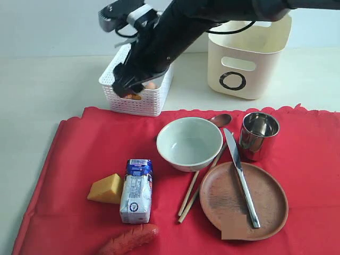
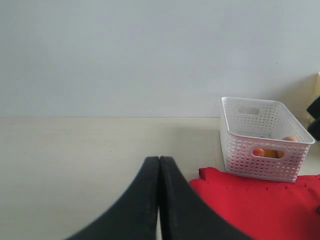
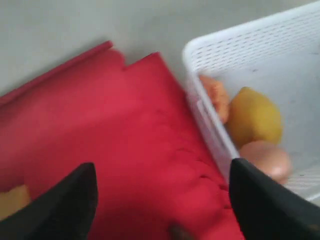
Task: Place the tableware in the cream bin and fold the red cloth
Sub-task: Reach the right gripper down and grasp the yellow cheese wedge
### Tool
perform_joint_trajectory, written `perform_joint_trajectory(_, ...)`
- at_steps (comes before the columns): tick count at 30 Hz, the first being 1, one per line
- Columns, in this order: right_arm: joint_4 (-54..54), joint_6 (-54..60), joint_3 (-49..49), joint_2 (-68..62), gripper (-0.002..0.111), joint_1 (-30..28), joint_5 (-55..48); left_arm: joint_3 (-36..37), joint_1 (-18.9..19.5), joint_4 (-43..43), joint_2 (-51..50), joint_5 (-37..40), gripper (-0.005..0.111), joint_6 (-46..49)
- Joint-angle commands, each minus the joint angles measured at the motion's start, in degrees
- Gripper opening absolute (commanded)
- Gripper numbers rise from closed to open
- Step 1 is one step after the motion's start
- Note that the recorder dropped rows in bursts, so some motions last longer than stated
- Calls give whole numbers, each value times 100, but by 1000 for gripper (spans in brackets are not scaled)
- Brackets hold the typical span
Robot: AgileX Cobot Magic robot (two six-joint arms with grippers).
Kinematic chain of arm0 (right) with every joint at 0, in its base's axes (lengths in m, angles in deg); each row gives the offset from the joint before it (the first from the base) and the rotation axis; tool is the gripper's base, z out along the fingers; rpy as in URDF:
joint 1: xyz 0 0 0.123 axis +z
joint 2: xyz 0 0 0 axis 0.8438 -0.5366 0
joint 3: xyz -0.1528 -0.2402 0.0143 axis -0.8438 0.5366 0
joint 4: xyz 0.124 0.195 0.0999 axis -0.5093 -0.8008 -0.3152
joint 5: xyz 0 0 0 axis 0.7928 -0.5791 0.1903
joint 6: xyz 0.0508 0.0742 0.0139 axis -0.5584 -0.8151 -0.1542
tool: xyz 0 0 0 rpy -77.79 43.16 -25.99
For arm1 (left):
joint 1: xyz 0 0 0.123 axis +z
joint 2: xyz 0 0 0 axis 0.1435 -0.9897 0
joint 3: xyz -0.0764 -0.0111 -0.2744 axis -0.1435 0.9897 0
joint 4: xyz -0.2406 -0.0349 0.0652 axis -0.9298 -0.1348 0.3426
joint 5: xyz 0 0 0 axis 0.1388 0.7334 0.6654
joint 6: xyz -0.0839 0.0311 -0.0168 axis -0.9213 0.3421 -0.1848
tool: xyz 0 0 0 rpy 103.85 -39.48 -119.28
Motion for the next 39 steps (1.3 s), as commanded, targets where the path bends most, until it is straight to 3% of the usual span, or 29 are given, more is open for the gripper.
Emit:
perform_joint_trajectory(1, 14, 500, -43, 26, 70, 359, -689, 2, 8, -21, 29, -11, 1, -10)
perform_joint_trajectory(18, 393, 655, -43, -202, 70, 1480, -1394, 2, 8, -21, 29, -11, 1, -10)
perform_joint_trajectory(35, 1091, 605, -43, -1171, 70, 1643, -1461, 2, 8, -21, 29, -11, 1, -10)
perform_joint_trajectory(39, 1091, 605, -43, -1264, 58, 1643, -1461, 2, 8, -21, 29, -11, 1, -10)
